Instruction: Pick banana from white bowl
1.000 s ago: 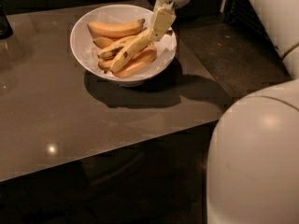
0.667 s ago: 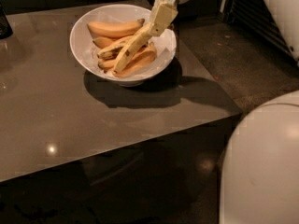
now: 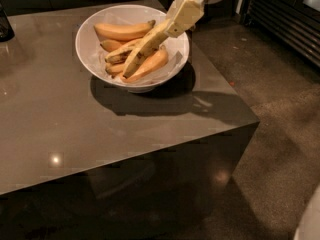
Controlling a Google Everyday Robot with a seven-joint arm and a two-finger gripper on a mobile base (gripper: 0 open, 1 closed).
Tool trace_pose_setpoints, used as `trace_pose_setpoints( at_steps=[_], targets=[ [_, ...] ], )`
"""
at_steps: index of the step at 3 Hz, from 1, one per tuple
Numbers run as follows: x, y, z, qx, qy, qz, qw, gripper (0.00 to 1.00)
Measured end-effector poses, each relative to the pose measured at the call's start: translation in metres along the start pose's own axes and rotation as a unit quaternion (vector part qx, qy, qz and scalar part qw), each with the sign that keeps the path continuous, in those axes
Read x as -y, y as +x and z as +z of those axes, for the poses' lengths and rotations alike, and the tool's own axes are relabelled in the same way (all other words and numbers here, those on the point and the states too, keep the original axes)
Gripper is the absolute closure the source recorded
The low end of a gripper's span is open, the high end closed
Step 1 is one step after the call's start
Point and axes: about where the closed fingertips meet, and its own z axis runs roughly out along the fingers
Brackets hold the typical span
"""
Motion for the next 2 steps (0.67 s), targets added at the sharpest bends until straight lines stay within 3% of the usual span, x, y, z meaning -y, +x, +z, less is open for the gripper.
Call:
trace_pose_setpoints(
  at_steps=[1, 2],
  targets=[
    [-0.0109, 0.0114, -0.0059, 0.023, 0.0, 0.004, 0.9997, 1.0],
    [-0.0153, 0.006, -0.0109, 0.022, 0.0, 0.0, 0.9998, 1.0]
  ],
)
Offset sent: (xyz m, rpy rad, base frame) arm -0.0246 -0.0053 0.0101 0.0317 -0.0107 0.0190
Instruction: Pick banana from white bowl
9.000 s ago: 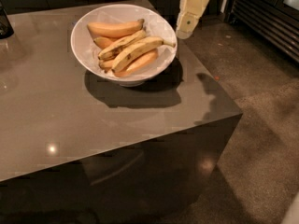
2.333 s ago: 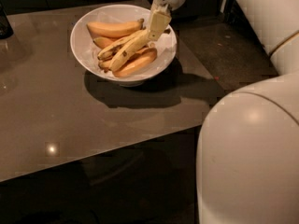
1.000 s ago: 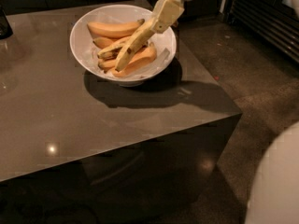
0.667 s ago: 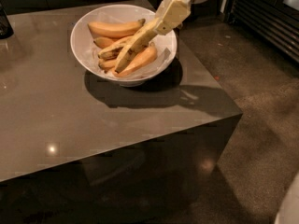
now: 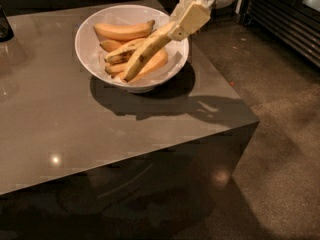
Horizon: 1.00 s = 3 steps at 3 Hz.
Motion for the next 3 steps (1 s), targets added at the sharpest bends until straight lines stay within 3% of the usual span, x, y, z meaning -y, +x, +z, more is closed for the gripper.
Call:
trace_pose_setpoints(
  at_steps=[2, 3],
  targets=[
    [-0.051, -0.013, -0.023, 0.008, -0.006, 0.042, 0.9991, 1.0],
    [-0.077, -0.018, -0.01, 0.008, -0.02, 0.066, 0.9976, 1.0]
  ],
)
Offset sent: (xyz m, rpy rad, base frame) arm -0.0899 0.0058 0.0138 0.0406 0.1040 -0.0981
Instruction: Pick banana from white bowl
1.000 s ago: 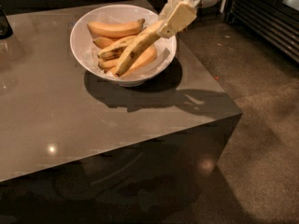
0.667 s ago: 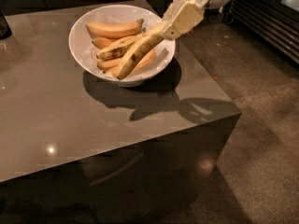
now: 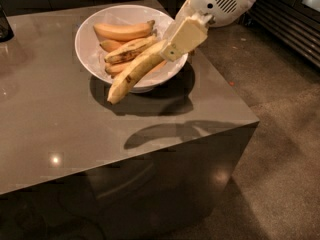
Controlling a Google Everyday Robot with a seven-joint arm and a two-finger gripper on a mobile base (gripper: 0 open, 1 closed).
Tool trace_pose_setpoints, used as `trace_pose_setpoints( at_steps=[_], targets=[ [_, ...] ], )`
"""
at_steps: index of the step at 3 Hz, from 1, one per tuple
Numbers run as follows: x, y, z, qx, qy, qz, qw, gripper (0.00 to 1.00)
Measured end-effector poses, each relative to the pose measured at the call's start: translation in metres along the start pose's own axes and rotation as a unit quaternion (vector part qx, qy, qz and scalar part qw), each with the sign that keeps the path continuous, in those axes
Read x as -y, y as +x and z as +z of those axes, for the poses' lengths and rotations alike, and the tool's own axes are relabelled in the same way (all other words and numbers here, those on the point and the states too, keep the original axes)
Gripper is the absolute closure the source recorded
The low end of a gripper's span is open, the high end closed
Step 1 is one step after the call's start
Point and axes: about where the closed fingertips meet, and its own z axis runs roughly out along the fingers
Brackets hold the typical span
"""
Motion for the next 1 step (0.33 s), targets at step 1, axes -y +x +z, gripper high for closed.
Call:
trace_pose_setpoints(
  at_steps=[1],
  targets=[
    [0.0, 0.0, 0.0, 0.0, 0.0, 0.0, 1.0, 1.0]
  ],
)
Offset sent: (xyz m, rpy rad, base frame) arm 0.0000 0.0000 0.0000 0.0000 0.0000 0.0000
